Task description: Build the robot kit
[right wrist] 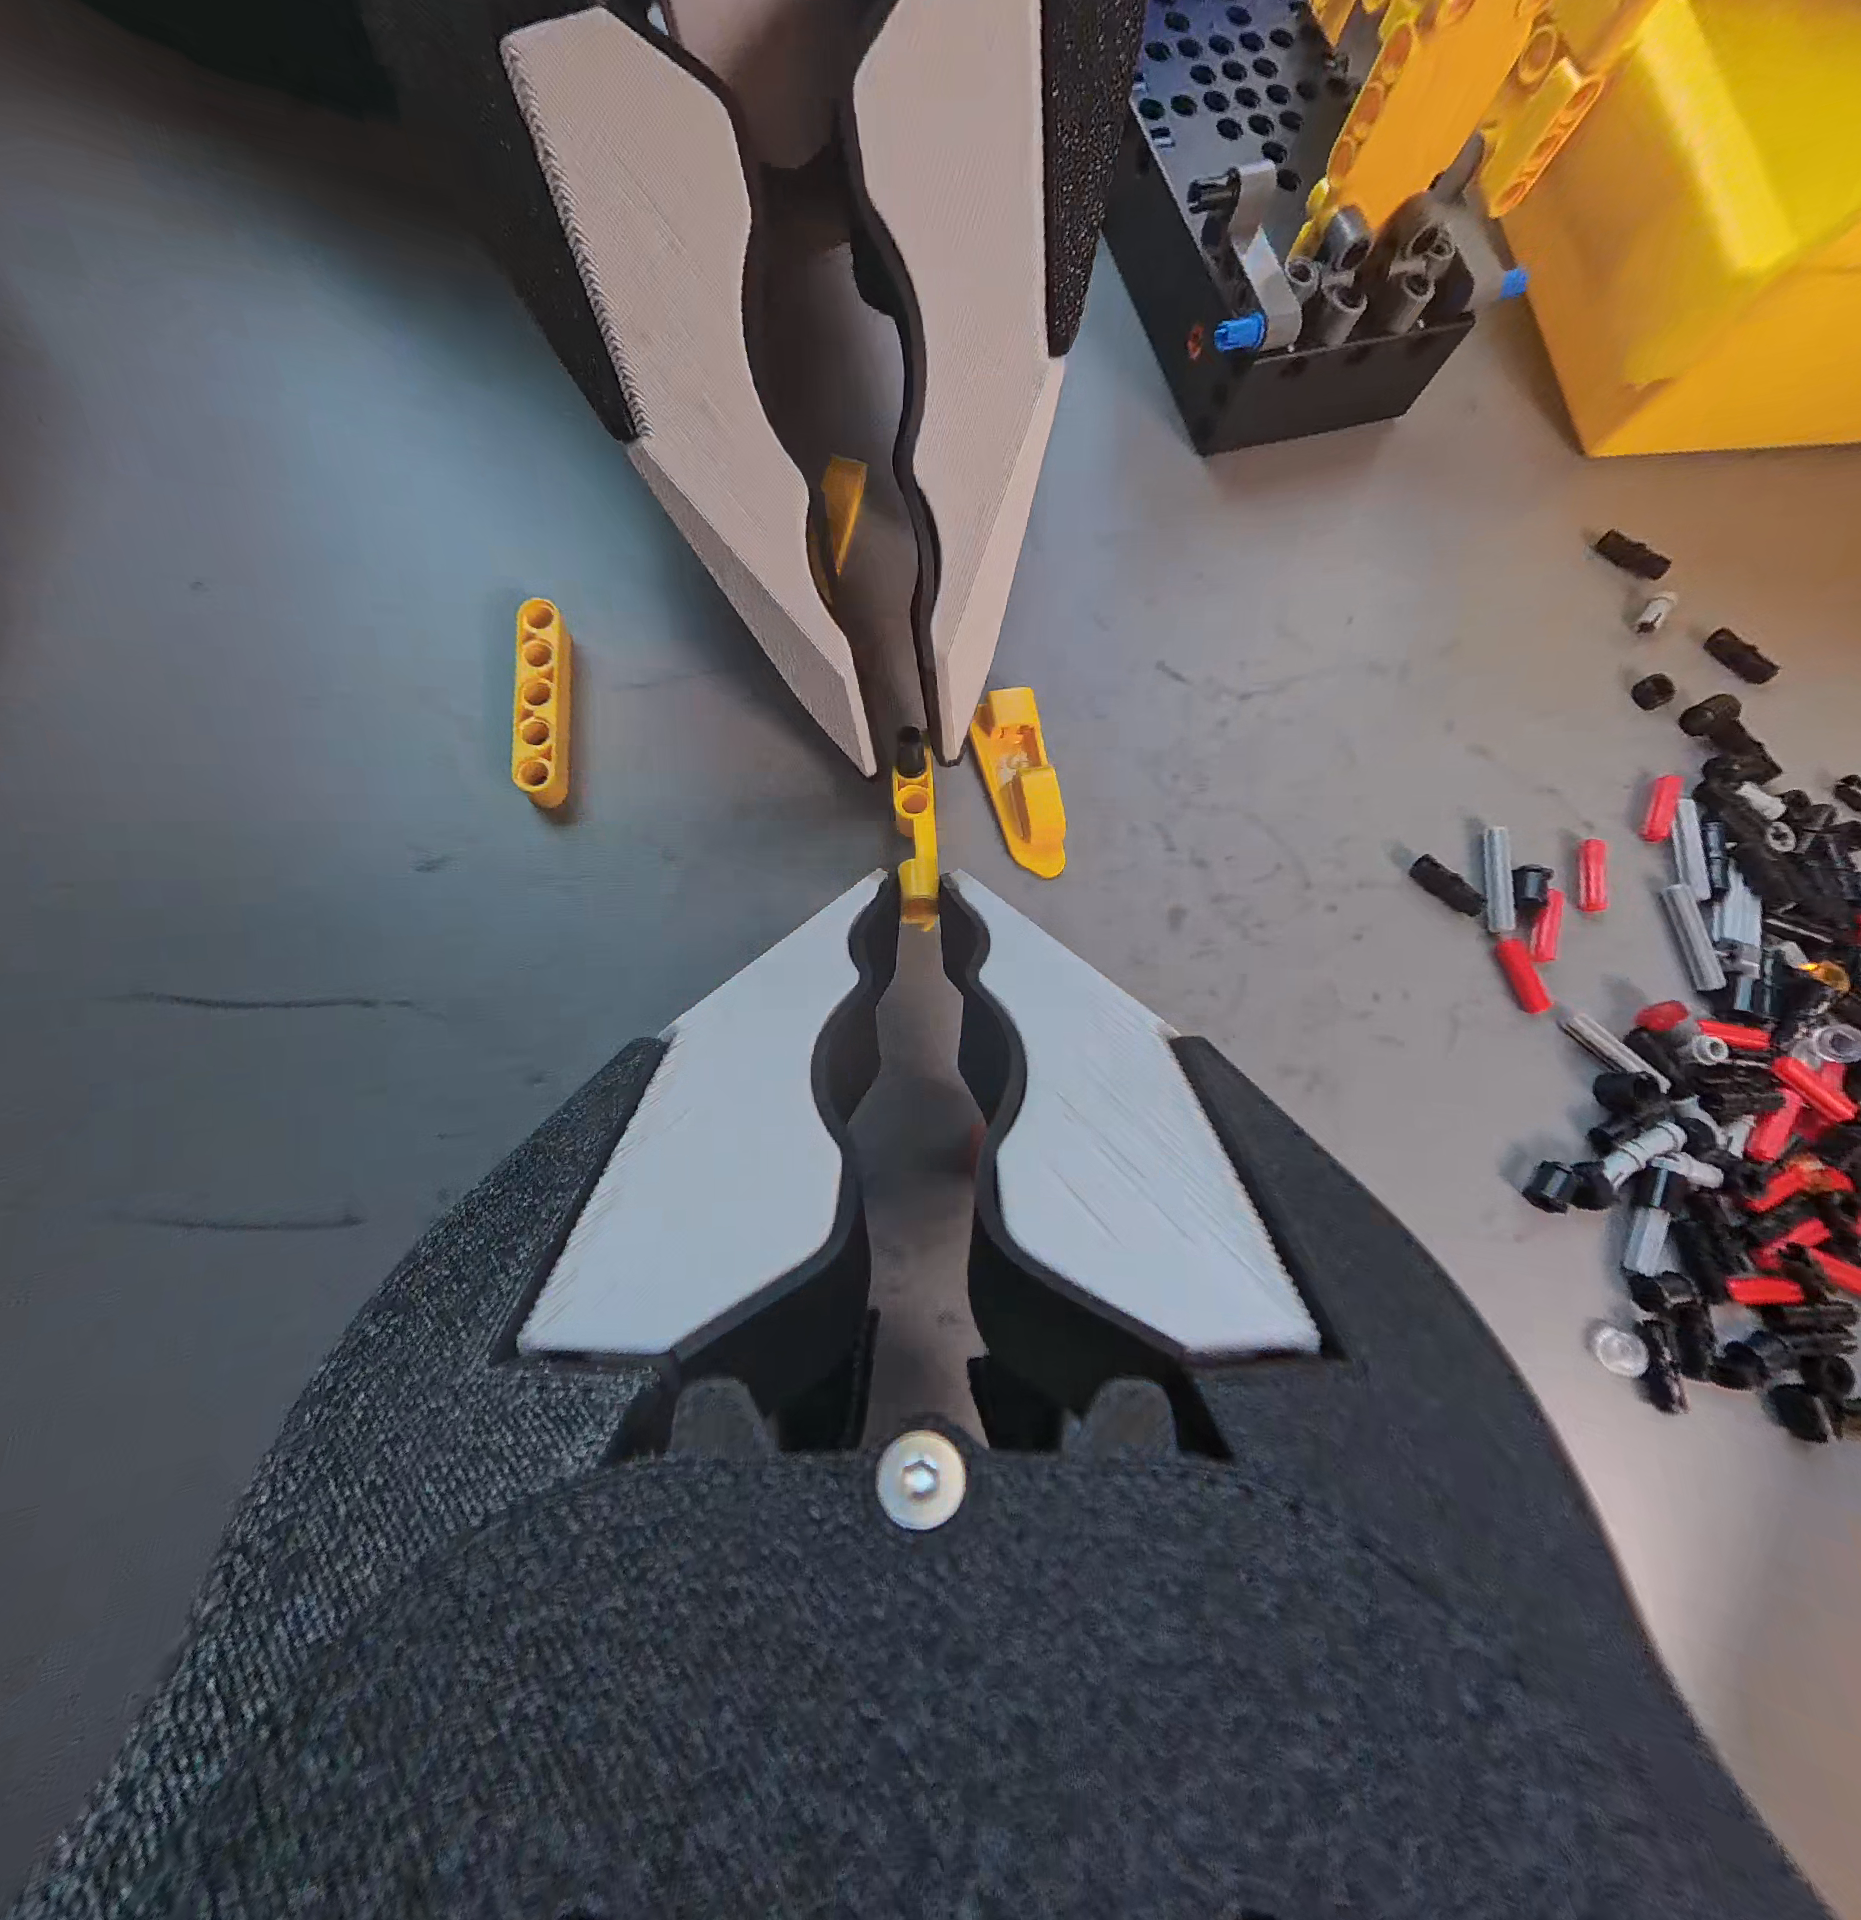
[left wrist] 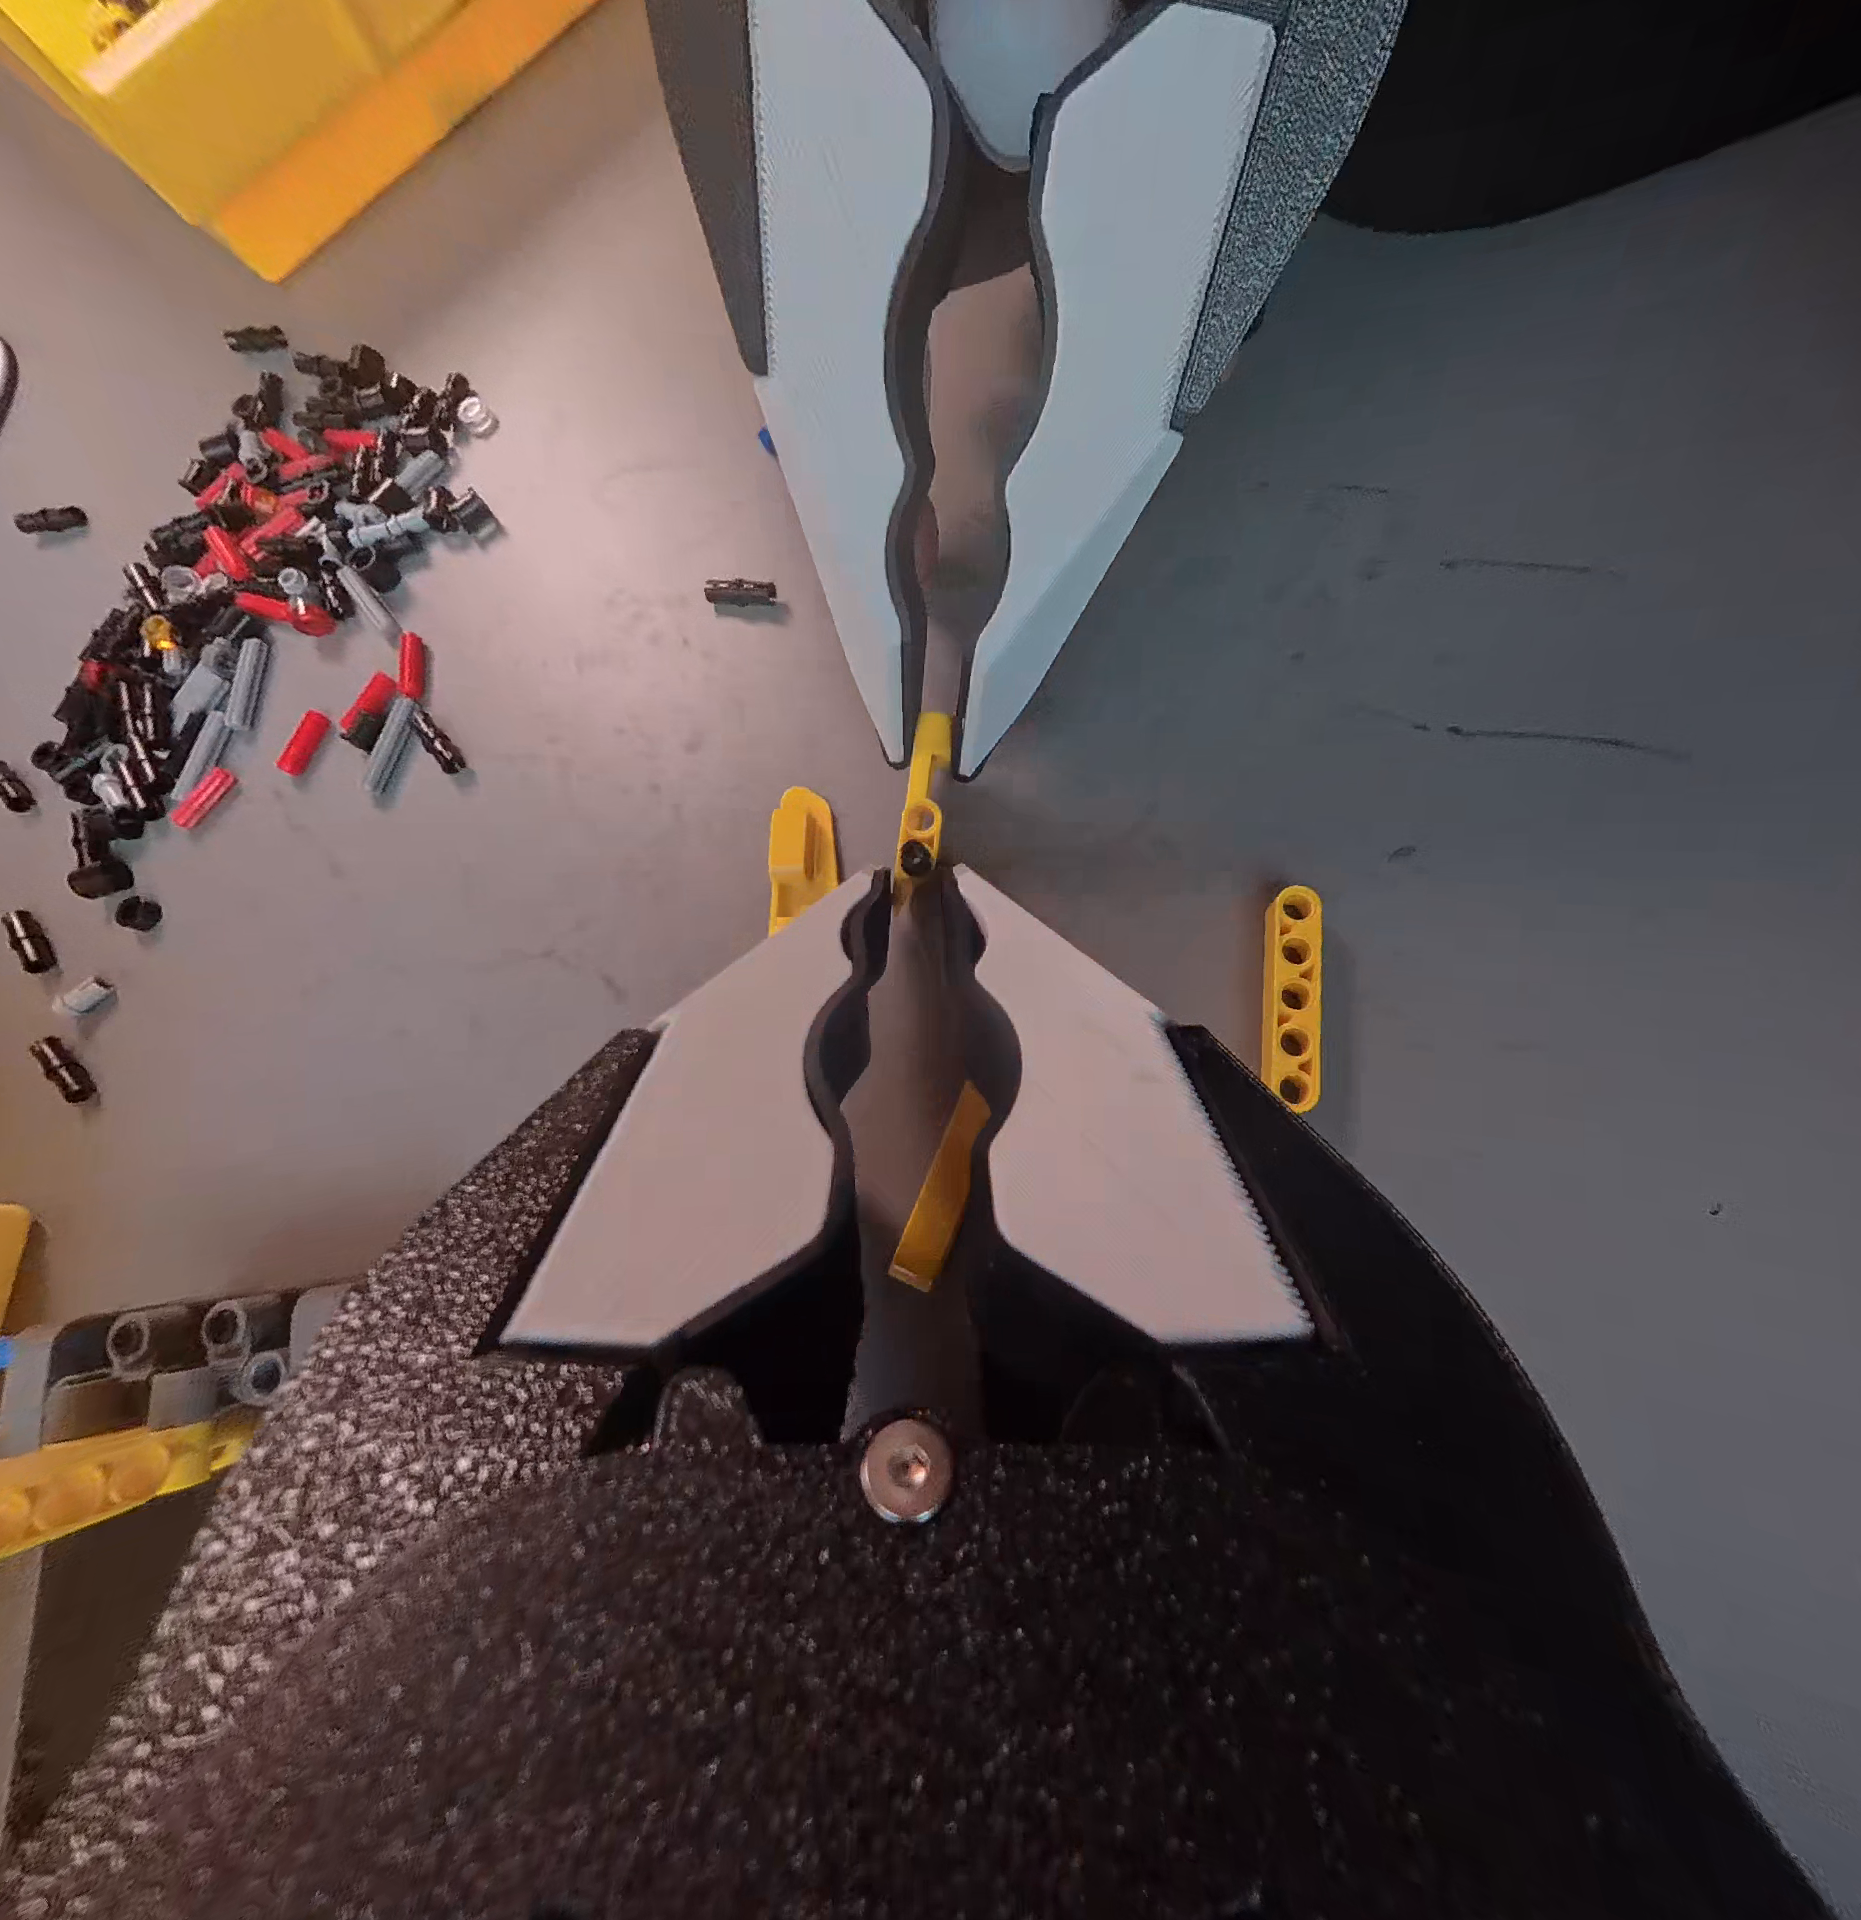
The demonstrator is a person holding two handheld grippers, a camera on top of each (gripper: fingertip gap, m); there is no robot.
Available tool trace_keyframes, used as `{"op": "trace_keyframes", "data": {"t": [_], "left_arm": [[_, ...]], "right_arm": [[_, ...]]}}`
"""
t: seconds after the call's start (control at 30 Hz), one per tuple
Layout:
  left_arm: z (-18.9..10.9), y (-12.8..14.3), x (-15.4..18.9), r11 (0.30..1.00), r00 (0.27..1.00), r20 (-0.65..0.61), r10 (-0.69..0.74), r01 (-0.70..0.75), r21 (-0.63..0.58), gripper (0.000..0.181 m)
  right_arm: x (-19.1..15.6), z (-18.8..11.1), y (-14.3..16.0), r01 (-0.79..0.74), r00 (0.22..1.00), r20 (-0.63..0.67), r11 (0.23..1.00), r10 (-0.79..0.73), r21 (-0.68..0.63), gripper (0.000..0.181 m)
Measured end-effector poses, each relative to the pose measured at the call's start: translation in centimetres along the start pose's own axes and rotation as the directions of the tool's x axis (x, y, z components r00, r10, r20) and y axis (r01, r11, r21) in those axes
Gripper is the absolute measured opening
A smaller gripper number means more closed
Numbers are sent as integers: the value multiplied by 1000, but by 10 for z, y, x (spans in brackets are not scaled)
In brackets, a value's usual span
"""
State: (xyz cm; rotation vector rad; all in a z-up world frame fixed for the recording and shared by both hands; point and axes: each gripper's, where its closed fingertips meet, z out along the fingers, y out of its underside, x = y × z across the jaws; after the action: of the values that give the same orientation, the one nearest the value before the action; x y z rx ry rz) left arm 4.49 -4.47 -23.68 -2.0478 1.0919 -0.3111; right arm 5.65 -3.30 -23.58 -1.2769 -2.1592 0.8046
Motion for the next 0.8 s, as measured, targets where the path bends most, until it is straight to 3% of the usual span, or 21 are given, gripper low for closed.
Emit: {"op": "trace_keyframes", "data": {"t": [0.23, 0.8], "left_arm": [[-2, 6, -13, 996, 996, 33, -88, 89, -21, 6], [-11, 6, -17, 996, 995, 49, -88, 88, -9, 13]], "right_arm": [[13, 6, -2, 24, 999, -20, 998, -25, -56, 15], [15, -3, -4, 7, 1000, -30, 999, -8, -31, 16]]}}
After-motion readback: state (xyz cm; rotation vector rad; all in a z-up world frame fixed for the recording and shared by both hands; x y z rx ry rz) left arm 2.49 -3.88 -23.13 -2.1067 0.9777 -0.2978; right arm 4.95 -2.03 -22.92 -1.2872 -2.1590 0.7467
